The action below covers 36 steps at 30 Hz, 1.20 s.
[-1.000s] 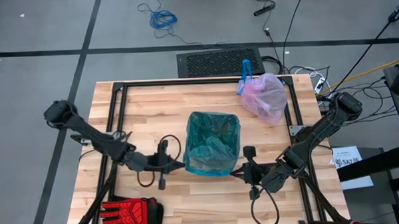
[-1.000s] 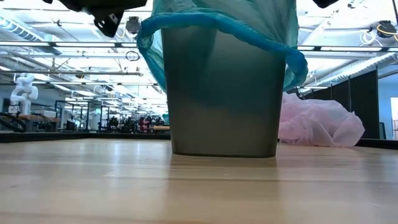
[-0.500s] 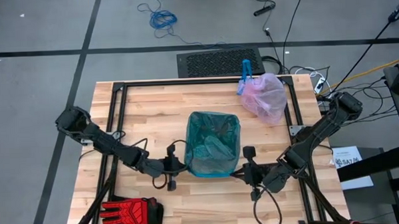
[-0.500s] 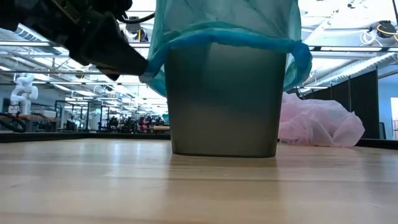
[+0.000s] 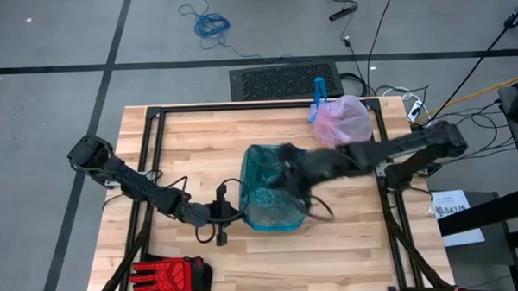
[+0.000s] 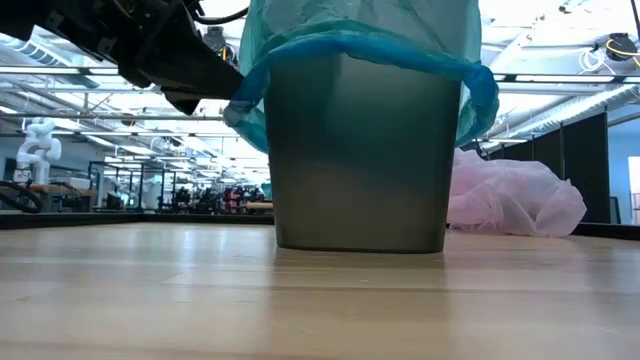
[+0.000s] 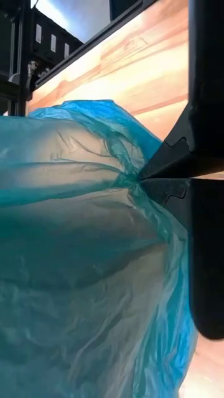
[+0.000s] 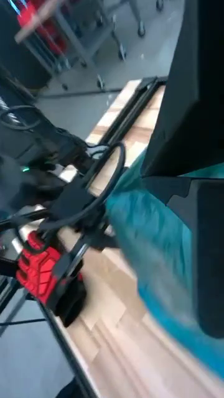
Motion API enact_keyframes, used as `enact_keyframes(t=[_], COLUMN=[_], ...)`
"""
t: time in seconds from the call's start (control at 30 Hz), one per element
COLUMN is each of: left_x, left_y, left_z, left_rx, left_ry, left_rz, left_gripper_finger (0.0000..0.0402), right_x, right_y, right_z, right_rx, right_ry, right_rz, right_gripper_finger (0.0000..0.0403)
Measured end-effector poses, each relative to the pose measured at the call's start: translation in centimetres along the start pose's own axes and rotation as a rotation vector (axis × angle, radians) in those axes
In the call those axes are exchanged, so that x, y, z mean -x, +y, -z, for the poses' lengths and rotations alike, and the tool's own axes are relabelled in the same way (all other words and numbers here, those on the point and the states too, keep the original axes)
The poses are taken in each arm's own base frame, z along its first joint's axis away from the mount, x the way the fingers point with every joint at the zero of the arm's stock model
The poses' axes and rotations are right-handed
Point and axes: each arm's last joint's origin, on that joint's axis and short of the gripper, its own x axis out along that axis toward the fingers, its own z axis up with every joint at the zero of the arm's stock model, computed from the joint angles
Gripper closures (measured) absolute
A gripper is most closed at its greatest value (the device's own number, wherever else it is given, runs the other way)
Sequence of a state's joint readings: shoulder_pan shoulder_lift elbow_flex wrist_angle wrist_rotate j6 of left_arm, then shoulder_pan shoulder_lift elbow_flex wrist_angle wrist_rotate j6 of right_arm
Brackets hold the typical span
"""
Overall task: Place trash/remove bag and relplace
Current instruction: Insert a new trash bag into the trash bin
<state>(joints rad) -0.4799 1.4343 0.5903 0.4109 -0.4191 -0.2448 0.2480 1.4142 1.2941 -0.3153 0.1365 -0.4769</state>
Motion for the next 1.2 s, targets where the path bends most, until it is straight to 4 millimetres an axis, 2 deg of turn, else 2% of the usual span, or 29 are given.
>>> enact_keyframes(t=[0.1, 0.2, 0.33, 0.53, 0.8, 1.2], left_x=[0.1, 0.1, 0.1, 0.1, 0.1, 0.1], left_y=[0.0, 0.1, 0.1, 0.1, 0.1, 0.1], left_z=[-0.2, -0.2, -0.2, -0.2, -0.1, 0.0], left_rx=[-0.015, -0.016, -0.015, -0.014, -0.014, -0.016], left_ry=[-0.008, -0.007, -0.006, -0.006, -0.006, 0.004], left_rz=[0.002, -0.001, -0.001, -0.003, -0.005, -0.008], left_gripper_finger=[0.0402, 0.0402, 0.0402, 0.0402, 0.0402, 0.0402], right_x=[-1.9, -4.2, -6.8, -9.0, -10.5, -11.3], right_y=[-2.7, -4.1, -4.5, -3.6, -2.8, -2.3], right_z=[1.0, 2.5, 4.6, 6.7, 8.5, 9.5], right_rx=[-0.009, -0.034, -0.064, -0.128, -0.151, -0.158], right_ry=[0.023, 0.071, 0.151, 0.276, 0.393, 0.449], right_rz=[-0.046, -0.094, -0.12, -0.166, -0.171, -0.196], right_gripper_finger=[0.0403, 0.0403, 0.0403, 0.0403, 0.0403, 0.0403])
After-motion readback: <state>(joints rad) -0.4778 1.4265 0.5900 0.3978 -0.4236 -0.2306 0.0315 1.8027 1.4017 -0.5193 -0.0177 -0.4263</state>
